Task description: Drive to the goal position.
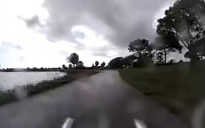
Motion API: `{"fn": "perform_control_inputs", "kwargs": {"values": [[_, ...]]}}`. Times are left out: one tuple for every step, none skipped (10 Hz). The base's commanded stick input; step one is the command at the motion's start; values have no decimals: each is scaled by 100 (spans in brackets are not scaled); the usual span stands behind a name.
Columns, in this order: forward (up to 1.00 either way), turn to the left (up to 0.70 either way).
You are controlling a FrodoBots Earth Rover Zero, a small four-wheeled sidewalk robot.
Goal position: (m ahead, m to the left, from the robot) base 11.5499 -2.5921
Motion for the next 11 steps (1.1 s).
{"fn": "perform_control_inputs", "kwargs": {"values": [[100, -9], [100, 0], [100, 0], [100, 0], [100, 0], [100, 0], [100, 0], [100, 0], [100, 0], [100, 0], [100, 0]]}}
